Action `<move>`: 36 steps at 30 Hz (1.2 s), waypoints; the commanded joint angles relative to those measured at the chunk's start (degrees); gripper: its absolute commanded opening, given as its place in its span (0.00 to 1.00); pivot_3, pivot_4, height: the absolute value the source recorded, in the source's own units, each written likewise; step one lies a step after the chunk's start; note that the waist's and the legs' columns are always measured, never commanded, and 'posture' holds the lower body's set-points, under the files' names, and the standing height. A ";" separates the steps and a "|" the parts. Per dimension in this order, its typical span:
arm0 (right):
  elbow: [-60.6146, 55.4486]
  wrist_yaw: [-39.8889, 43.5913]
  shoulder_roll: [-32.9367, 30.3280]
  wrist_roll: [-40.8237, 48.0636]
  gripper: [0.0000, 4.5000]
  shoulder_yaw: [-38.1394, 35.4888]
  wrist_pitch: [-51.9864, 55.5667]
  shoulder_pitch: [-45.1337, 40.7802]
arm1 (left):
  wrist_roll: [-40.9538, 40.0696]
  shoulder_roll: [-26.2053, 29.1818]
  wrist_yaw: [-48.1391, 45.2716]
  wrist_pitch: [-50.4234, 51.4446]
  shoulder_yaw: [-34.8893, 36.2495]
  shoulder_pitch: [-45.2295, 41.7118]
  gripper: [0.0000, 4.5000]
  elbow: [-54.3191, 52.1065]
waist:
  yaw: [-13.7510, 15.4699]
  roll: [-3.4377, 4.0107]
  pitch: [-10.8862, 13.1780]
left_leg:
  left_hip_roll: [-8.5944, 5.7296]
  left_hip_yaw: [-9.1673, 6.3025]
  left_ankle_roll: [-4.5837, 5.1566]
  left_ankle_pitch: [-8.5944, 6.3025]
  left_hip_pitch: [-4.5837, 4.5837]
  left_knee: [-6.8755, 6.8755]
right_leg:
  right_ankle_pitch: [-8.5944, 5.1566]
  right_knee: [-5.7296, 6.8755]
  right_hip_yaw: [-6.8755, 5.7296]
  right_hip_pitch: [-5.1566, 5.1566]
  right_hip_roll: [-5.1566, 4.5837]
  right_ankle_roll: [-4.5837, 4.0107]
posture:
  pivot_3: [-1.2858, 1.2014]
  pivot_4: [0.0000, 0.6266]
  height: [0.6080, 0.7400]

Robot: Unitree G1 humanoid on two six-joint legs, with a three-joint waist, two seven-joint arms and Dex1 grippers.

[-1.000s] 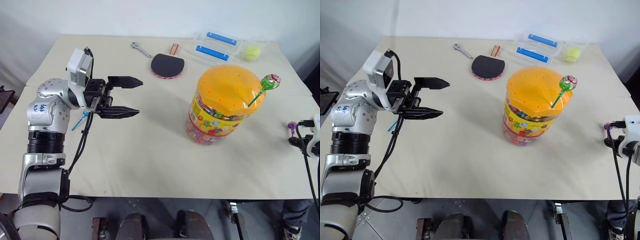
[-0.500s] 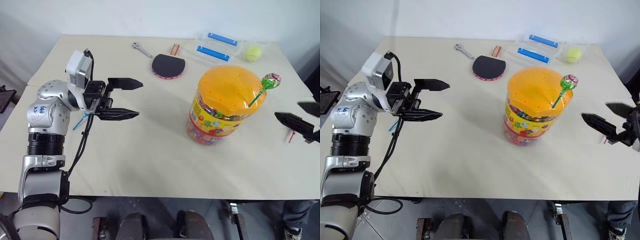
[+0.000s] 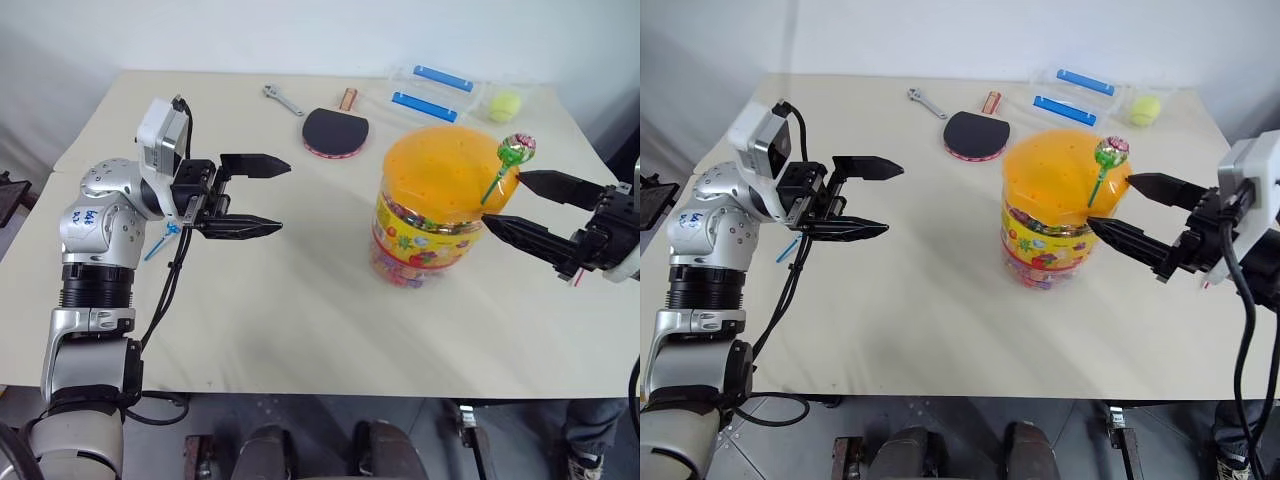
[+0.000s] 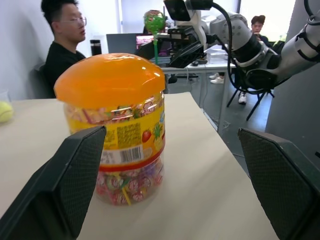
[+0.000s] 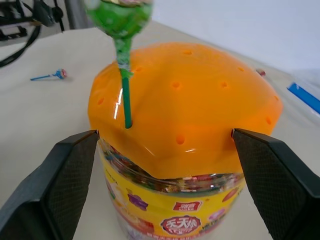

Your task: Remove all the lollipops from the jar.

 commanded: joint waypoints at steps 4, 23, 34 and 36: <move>-0.62 0.41 -1.32 1.42 0.49 -0.49 -2.32 -0.50 | -1.39 1.07 -3.27 0.02 1.29 -0.09 1.00 -2.21 | -0.14 0.00 0.00 | 0.00 -0.01 0.00 0.00 -0.01 -0.01 | 0.00 0.00 -0.01 0.00 -0.01 0.00 | 0.52 0.24 1.00; -8.25 -3.11 -4.89 7.22 0.34 -8.30 1.96 10.99 | -0.74 -0.09 -3.76 -1.06 0.51 -1.40 1.00 -0.08 | 0.44 0.00 0.00 | -0.01 -0.01 0.00 0.00 -0.01 0.02 | 0.00 0.00 0.02 0.02 -0.03 0.00 | 0.52 0.24 1.00; -9.97 -8.66 -4.74 11.77 0.34 2.28 0.67 1.83 | -0.61 -0.68 -4.04 -1.72 0.18 -2.08 1.00 1.10 | 0.60 -0.01 0.00 | -0.01 -0.01 0.00 0.00 -0.01 0.04 | 0.00 -0.01 0.02 0.02 -0.03 0.00 | 0.52 0.24 1.00; -9.30 -8.77 -4.87 11.31 0.34 4.27 0.64 0.44 | -0.64 -0.63 -3.89 -1.74 0.23 -1.97 1.00 0.99 | 0.83 0.00 0.00 | -0.01 -0.02 0.00 0.00 -0.01 0.06 | 0.00 0.00 0.02 0.02 -0.03 0.00 | 0.52 0.24 1.00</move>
